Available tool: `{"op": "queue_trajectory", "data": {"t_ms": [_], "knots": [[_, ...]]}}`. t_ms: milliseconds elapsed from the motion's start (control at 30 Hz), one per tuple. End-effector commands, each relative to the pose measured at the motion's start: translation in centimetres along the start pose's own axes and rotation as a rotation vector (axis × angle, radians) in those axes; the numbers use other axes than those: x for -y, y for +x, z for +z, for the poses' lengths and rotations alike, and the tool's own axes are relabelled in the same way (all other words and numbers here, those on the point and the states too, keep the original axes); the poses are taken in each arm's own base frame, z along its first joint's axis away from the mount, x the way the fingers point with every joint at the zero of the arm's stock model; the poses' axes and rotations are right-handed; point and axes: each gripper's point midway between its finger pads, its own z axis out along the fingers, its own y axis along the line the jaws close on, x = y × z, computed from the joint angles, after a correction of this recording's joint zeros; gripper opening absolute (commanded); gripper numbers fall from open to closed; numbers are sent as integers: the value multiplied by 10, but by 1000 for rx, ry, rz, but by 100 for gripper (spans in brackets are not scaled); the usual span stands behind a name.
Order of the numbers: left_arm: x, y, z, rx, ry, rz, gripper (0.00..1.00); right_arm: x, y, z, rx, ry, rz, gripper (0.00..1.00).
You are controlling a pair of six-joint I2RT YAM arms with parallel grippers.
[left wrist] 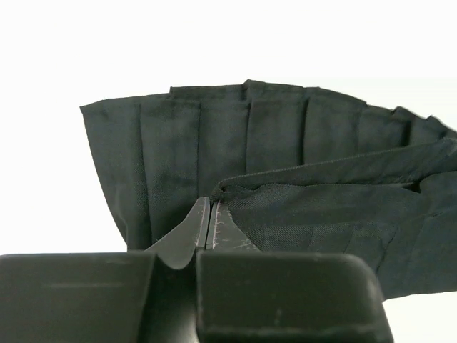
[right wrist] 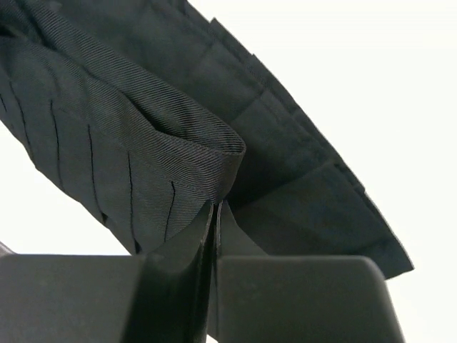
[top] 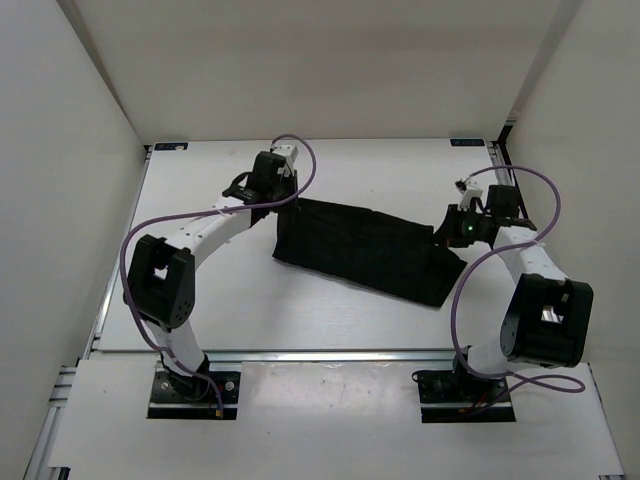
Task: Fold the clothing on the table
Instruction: Fold the skirt
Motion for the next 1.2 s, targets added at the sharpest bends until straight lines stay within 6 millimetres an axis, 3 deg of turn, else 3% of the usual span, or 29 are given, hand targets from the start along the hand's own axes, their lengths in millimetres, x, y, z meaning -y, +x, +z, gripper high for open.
{"op": "queue_trajectory", "data": {"t_ms": [0,67,200,233,267,300,333,367,400,433,467,500,533,567,600,633,700,767,833,867,933,967,1033,1067,1100,1167], "knots": [[3,-74,-19,198,-21,-27,0,11,-57,-19,150,53,-1,0],[3,-92,-15,232,-27,-43,0,24,-66,-19,154,64,51,1],[7,-125,16,281,-23,-80,0,61,-78,-14,176,118,230,1],[1,-110,38,234,-35,-95,3,69,-78,-13,166,148,246,0],[-5,-102,57,187,-23,-126,22,78,-69,-4,127,173,274,14],[-4,-105,65,171,-16,-132,33,91,-59,1,78,223,266,26],[-6,-75,89,68,2,-138,76,94,-57,3,54,248,230,33],[-8,-65,104,14,1,-134,98,98,-54,5,39,271,236,57],[-4,-75,105,25,4,-137,99,107,-56,0,40,339,264,79],[-7,-70,110,15,-23,-141,99,113,-59,-7,39,386,285,86],[-1,-78,109,63,-13,-134,99,115,-67,-13,58,402,291,96],[1,-74,107,76,-12,-134,98,112,-77,-18,93,421,290,99],[10,-104,92,191,20,-128,98,111,-85,-24,125,438,273,99],[10,-107,84,256,6,-128,99,103,-89,-21,137,409,257,99],[3,-94,84,254,-11,-131,99,92,-92,-19,140,373,228,99],[2,-107,75,302,5,-118,99,82,-89,-13,131,328,202,99],[10,-113,74,297,27,-67,99,63,-89,-1,110,256,156,97],[10,-98,87,205,15,3,99,46,-82,8,92,152,114,95],[21,-115,87,225,21,88,98,40,-77,16,69,97,63,93],[20,-111,94,209,14,118,99,39,-76,21,59,86,40,93],[29,-133,93,250,16,174,99,38,-71,27,31,68,21,94],[32,-127,102,229,18,205,99,35,-69,27,18,60,4,94],[39,-136,114,221,33,241,99,33,-58,35,-18,57,-4,93],[49,-160,106,270,42,259,99,30,-50,39,-39,57,-8,93],[40,-143,124,207,27,283,99,31,-48,39,-40,62,-1,92],[41,-144,136,189,20,311,99,26,-43,43,-58,52,20,91]]}}
